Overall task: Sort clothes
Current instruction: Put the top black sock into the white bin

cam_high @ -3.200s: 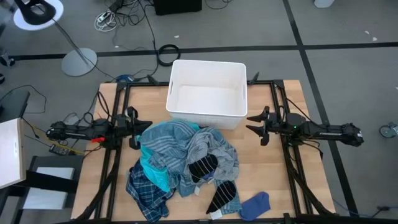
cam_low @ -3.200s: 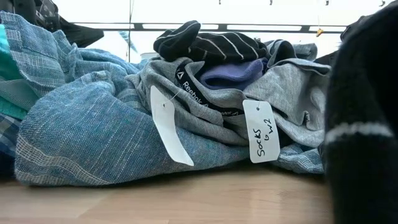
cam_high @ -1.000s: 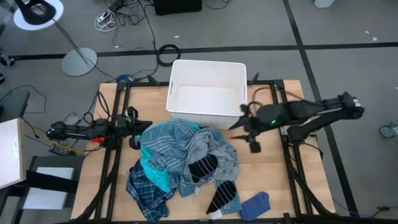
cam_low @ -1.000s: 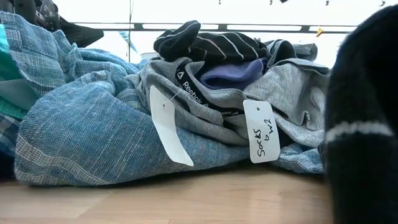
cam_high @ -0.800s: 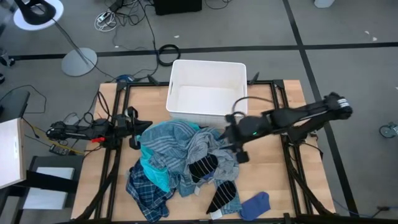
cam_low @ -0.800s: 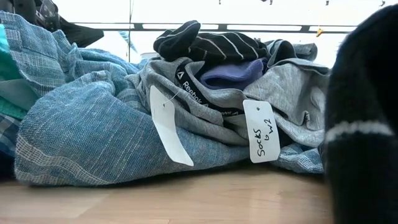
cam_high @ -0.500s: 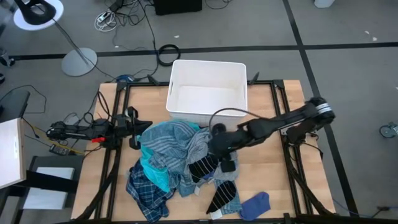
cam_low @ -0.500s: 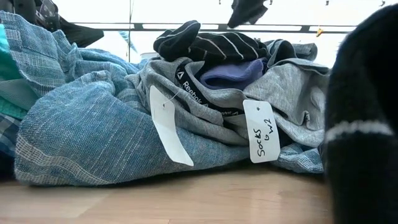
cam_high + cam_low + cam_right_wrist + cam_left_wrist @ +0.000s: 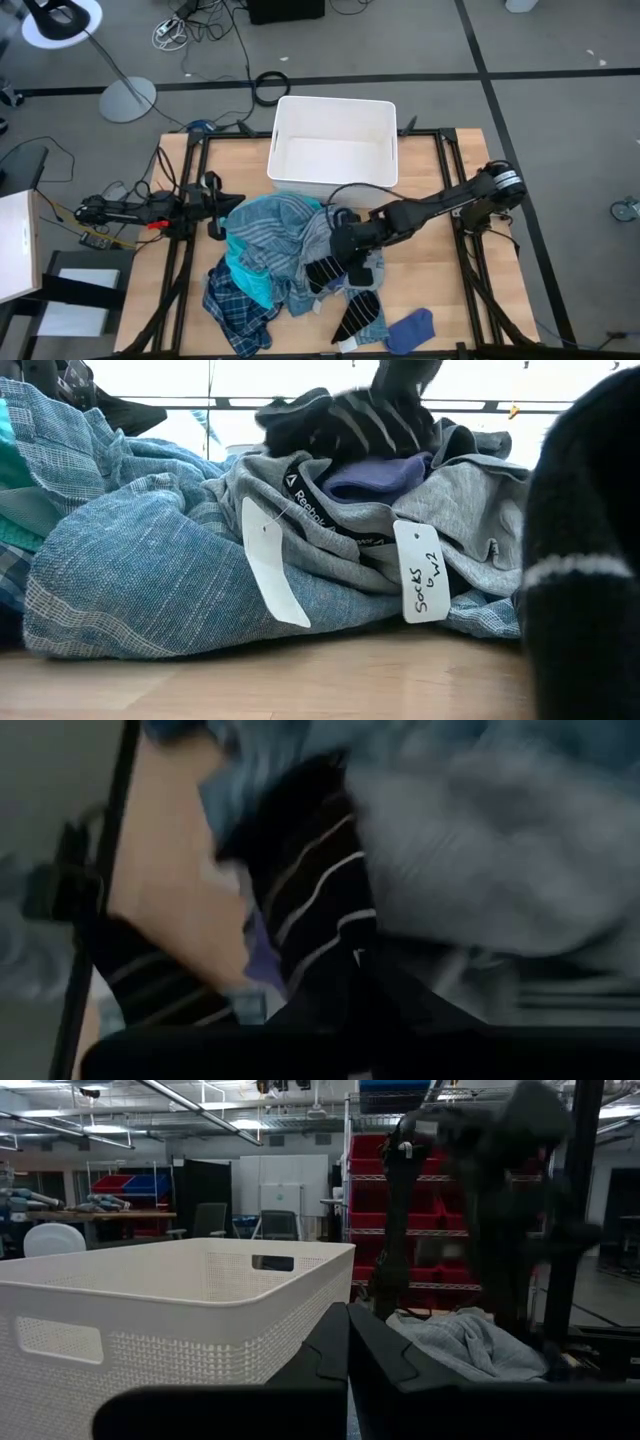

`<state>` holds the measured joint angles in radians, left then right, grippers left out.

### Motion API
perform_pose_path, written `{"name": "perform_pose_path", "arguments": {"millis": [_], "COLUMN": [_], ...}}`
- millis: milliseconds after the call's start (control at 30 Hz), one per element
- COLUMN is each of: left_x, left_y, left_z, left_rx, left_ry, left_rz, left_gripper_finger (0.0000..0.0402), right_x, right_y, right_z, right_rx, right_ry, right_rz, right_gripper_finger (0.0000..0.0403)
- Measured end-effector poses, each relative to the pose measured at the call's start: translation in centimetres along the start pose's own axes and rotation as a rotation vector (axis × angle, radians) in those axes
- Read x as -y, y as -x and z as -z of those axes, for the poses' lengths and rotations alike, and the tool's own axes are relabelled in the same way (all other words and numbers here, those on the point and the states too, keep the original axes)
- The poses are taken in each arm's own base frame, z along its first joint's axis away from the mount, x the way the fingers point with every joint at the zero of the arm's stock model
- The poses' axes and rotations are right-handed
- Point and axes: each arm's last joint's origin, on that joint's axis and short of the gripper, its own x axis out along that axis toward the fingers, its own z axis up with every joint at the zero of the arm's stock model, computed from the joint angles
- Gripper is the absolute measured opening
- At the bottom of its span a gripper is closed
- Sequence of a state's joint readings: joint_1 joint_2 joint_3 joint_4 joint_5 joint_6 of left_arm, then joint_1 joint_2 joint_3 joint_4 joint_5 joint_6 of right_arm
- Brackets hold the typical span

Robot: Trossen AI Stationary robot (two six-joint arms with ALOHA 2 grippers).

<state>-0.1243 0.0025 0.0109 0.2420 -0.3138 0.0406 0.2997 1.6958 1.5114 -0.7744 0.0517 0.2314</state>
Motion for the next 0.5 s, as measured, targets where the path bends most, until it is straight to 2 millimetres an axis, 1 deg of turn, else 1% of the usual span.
{"name": "perform_pose_path", "arguments": {"millis": [67, 133, 200, 267, 367, 433, 500], "left_x": [0.0, 0.0, 0.0, 0.0, 0.0, 0.0, 0.0], "left_y": [0.0, 0.0, 0.0, 0.0, 0.0, 0.0, 0.0], "left_z": [0.0, 0.0, 0.0, 0.0, 0.0, 0.0, 0.0], "left_rx": [0.0, 0.0, 0.0, 0.0, 0.0, 0.0, 0.0], "left_ry": [0.0, 0.0, 0.0, 0.0, 0.0, 0.0, 0.0], "left_rz": [0.0, 0.0, 0.0, 0.0, 0.0, 0.0, 0.0], "left_gripper_finger": [0.0006, 0.0006, 0.0006, 0.0006, 0.0006, 0.0006, 0.0006], "right_x": [0.1, 0.7, 1.6, 2.9, 5.8, 8.2, 10.9], "right_y": [2.4, 4.8, 7.3, 9.8, 12.8, 14.0, 14.8], "right_z": [-1.1, -2.2, -3.3, -4.4, -5.7, -6.2, -6.2], "right_rx": [0.063, 0.114, 0.165, 0.217, 0.273, 0.285, 0.286], "right_ry": [-0.002, 0.012, 0.029, 0.043, 0.075, 0.062, 0.003], "right_rz": [0.044, 0.097, 0.17, 0.26, 0.386, 0.444, 0.489], "right_gripper_finger": [0.0012, 0.0006, 0.0006, 0.0006, 0.0004, 0.0004, 0.0004]}}
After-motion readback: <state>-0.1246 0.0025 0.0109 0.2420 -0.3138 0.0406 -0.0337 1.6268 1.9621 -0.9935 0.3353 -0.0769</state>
